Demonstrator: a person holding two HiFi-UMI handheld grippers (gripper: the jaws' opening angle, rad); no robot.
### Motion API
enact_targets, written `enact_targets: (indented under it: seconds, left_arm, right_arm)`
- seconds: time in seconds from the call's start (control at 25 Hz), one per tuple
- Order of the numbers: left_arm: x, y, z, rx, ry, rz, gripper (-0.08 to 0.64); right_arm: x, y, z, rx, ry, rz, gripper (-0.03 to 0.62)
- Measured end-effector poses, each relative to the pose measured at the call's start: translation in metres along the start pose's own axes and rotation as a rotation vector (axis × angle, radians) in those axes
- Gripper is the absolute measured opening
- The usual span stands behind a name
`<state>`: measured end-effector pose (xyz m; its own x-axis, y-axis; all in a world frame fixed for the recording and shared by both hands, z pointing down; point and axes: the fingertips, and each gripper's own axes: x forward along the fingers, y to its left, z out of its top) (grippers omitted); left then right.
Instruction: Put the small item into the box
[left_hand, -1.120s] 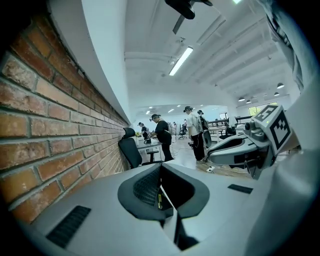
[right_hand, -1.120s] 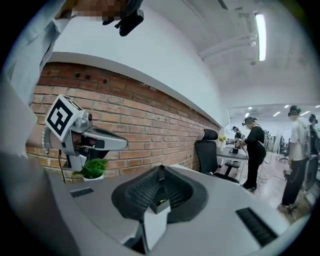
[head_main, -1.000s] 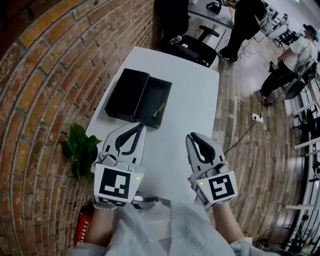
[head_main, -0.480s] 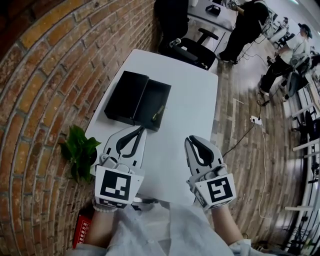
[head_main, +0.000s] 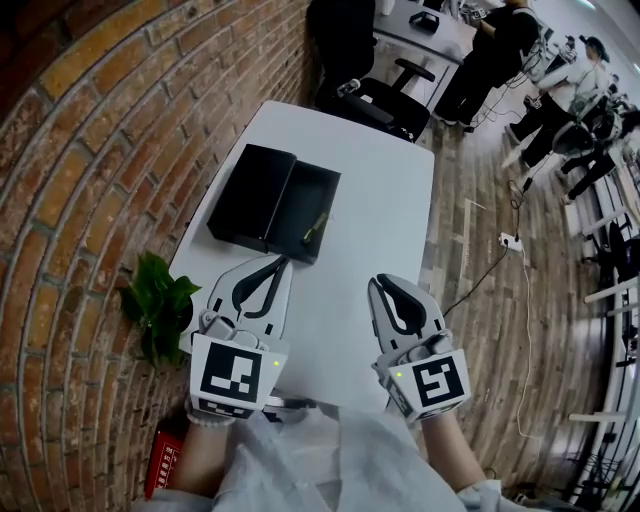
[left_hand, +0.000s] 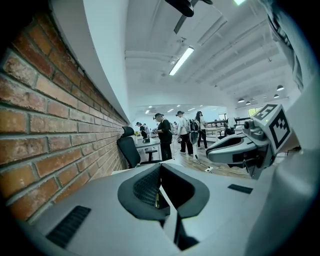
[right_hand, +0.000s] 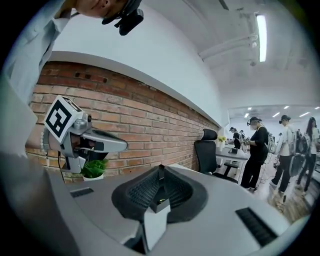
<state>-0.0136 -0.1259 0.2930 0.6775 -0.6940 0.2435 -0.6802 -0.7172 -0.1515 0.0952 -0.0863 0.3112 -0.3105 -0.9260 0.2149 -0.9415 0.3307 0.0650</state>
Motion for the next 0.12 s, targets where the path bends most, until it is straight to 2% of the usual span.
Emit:
enact_targets:
  seconds: [0.12]
  left_arm:
    - [0.0002,-0.0008,0.0031,-0.003,-0.007,-0.001,0.018]
  right_arm:
    - [0.0001,-0.0001,0.0033,-0.002,0.002,0.0,0.06]
